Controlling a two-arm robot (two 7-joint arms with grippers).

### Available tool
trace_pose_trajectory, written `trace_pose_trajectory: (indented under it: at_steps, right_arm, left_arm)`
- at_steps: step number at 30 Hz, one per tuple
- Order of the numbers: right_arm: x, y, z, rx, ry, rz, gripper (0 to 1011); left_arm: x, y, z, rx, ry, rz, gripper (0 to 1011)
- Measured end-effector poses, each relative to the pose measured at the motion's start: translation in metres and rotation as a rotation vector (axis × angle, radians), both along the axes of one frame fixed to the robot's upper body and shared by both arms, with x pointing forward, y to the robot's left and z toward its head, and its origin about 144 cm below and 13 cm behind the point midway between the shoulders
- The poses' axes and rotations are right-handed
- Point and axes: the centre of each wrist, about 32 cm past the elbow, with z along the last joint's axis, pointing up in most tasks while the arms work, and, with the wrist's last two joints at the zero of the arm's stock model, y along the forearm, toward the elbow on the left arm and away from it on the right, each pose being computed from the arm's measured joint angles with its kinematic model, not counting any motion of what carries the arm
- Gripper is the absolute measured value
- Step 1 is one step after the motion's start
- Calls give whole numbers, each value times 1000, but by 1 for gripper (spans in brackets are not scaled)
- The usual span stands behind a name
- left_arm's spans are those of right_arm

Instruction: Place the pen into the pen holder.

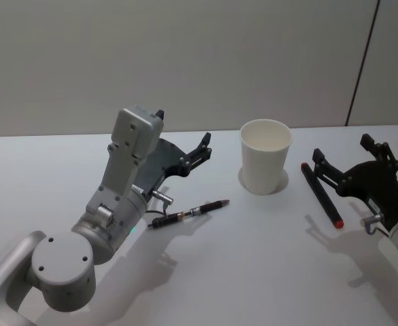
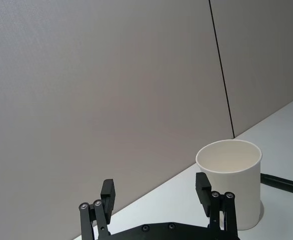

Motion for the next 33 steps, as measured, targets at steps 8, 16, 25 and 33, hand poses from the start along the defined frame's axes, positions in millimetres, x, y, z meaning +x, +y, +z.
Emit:
trace_pose_trajectory:
  at_steps: [8, 16, 25, 33]
  right_arm:
    - [0, 0, 0, 0, 0, 0, 1002]
    - [0, 0, 0, 0, 0, 0, 1002]
    - [0, 0, 0, 0, 0, 0, 1002]
    - [0, 0, 0, 0, 0, 0, 1002]
  left_arm:
    - [0, 0, 0, 0, 0, 0, 1001]
    - [0, 2, 0, -6, 4, -18, 1001]
    - [-1, 9, -1, -24, 16, -60, 1001]
    - [-2, 22, -2, -29, 32, -103, 1001]
